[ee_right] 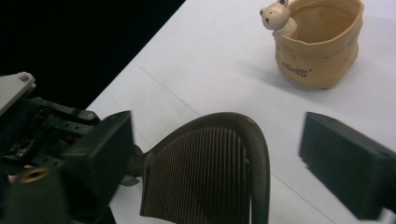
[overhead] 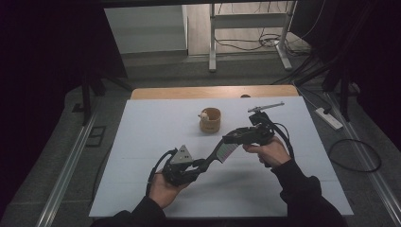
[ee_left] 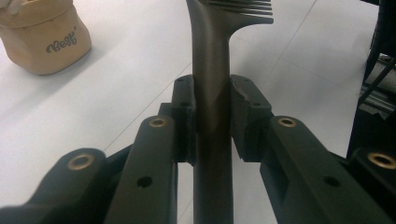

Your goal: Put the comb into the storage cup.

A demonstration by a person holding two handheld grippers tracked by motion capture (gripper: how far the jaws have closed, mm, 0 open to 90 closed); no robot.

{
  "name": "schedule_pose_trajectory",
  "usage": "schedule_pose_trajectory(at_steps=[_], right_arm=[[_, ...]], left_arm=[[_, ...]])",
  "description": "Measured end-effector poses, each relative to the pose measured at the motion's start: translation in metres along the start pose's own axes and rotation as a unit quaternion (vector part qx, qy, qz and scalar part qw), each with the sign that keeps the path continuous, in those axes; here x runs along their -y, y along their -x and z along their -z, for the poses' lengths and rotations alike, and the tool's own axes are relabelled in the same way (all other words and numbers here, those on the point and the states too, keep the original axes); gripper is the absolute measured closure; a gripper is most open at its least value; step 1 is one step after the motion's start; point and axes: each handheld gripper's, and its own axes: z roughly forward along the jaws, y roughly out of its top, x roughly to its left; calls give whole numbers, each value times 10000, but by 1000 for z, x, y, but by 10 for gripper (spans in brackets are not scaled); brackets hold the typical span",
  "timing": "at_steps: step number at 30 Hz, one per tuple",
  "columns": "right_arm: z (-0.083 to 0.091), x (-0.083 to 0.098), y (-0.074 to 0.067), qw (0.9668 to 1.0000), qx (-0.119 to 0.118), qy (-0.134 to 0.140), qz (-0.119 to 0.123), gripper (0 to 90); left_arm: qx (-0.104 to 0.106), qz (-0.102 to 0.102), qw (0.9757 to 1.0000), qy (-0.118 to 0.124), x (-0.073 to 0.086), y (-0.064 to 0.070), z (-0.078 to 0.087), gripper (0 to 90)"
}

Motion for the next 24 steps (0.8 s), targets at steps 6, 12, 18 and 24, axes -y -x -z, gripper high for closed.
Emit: schedule_pose_trajectory(at_steps=[6, 12, 18, 24], right_arm=[[3, 1, 5, 9994, -304, 149, -59, 377], [5, 3, 13, 9980, -539, 237, -236, 522], [5, 3, 17, 9964, -753, 227, -312, 636], [5, 4, 20, 9936, -1015, 250, -436, 746]], left_arm=[[-13, -41, 10000, 12, 1, 1, 0, 724], [-23, -65, 10000, 20, 1, 1, -1, 724], [-7, -87, 9999, 74, 1, 2, 0, 724], [-1, -104, 9999, 89, 2, 2, -1, 724]])
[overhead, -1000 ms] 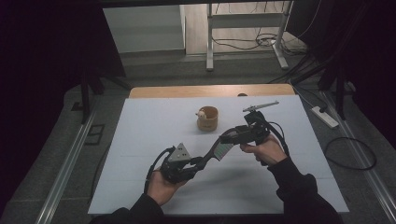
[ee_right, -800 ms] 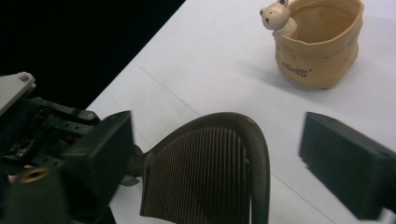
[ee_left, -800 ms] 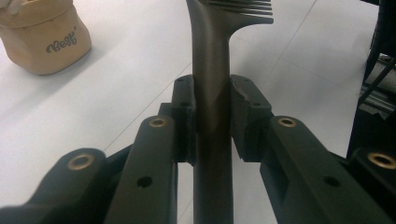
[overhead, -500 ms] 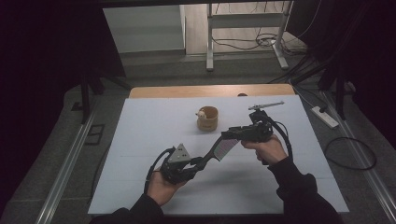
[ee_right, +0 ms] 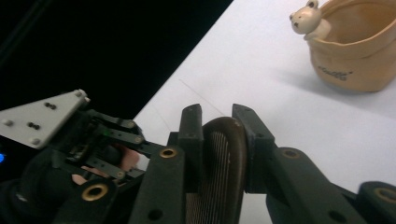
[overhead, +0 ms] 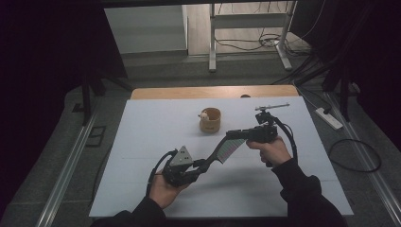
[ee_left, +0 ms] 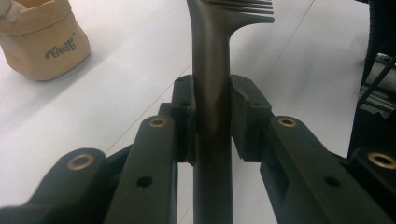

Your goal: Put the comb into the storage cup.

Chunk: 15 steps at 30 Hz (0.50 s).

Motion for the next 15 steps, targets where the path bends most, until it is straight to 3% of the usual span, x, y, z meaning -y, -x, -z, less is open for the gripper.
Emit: schedule_pose_trajectory(at_steps=[1, 2, 3, 4, 6, 8, 15], right_arm=[[0, 0, 0, 10000, 0, 0, 0, 746], [1, 0, 2, 9997, -195, 41, -120, 778], [1, 0, 2, 9997, -195, 41, -120, 778], [1, 1, 4, 9992, -345, 52, -185, 796], [1, 1, 5, 9989, -399, 49, -227, 807], [0, 1, 6, 9974, -585, 34, -415, 835], [0, 2, 5, 9967, -559, -2, -594, 840]], left_arm=[[0, 0, 10000, 0, 0, 0, 0, 724], [9, -17, 10000, 3, 0, 0, 0, 723], [27, -18, 10000, 13, 1, 0, -1, 723], [6, -66, 10000, -24, 1, 0, -2, 723], [-12, -91, 9999, -45, 1, 0, -2, 723], [-38, -131, 9998, -115, 2, 1, -5, 722], [-5, -107, 9999, -89, 3, -1, -5, 716]])
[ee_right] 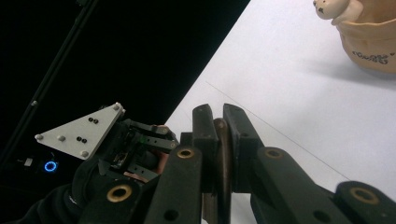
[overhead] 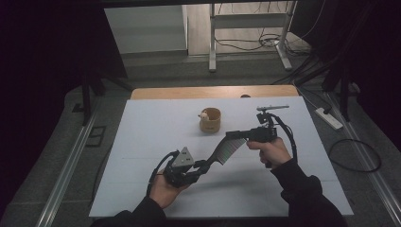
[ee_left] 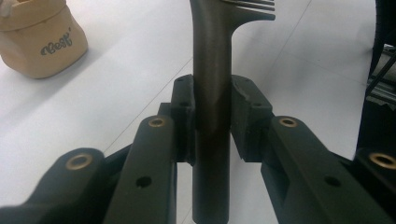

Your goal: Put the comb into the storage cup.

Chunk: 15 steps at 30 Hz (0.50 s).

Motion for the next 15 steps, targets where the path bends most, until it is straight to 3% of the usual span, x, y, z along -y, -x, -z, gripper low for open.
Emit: schedule_pose_trajectory(at_steps=[4, 6, 8, 9, 11, 15], right_arm=[[0, 0, -2, 10000, -15, 45, -5, 840], [0, 0, -4, 9999, -41, 101, 6, 839], [2, 0, -5, 9999, -29, 155, 39, 840], [3, 0, -6, 9998, -12, 165, 52, 840], [5, 0, -7, 9997, 17, 212, 78, 840], [7, -1, -9, 9995, 89, 271, 127, 839]], left_arm=[[-12, 23, 10000, 22, 0, 0, 1, 697], [-18, 62, 10000, 46, -1, 0, 2, 637], [1, 107, 9999, 74, -1, -1, 3, 518], [5, 137, 9999, 78, -1, -1, 3, 518], [13, 245, 9997, 92, -2, -3, 5, 414], [42, 408, 9991, 95, -1, -6, 8, 302]])
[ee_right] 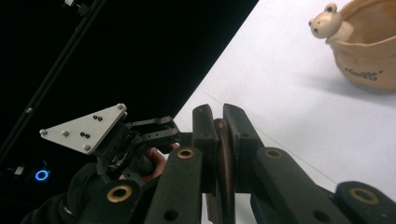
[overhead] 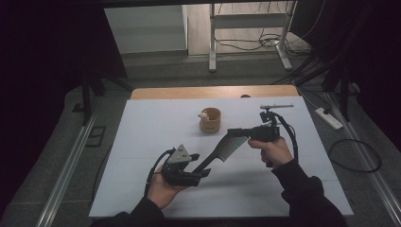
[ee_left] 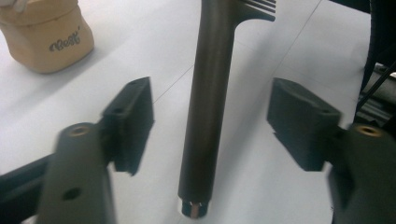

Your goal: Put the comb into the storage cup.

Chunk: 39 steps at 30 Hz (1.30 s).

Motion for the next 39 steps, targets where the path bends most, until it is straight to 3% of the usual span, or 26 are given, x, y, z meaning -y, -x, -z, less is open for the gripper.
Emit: schedule_pose_trajectory(at_steps=[7, 8, 10, 16, 24, 30, 39], right_arm=[[4, -3, -5, 9998, 138, 64, 135, 839], [5, -4, -6, 9997, 164, 84, 156, 840], [6, -4, -6, 9997, 184, 100, 160, 839], [10, -9, -6, 9990, 358, 202, 173, 839], [10, -15, -8, 9982, 507, 231, 213, 840], [11, -20, -8, 9976, 604, 277, 210, 840], [15, -29, -9, 9962, 754, 366, 230, 839]], left_arm=[[42, 254, 9997, -5, 2, -5, 4, 152], [75, 377, 9993, -14, 3, -7, 7, 132], [96, 422, 9991, -4, 3, -8, 8, 125], [-131, 570, 9983, -37, 9, -12, 16, 48], [-261, 763, 9966, -141, 16, -20, 27, 12], [-500, 618, 9966, -227, 22, -21, 39, 13], [-565, 855, 9947, -67, 35, -27, 60, 11]])
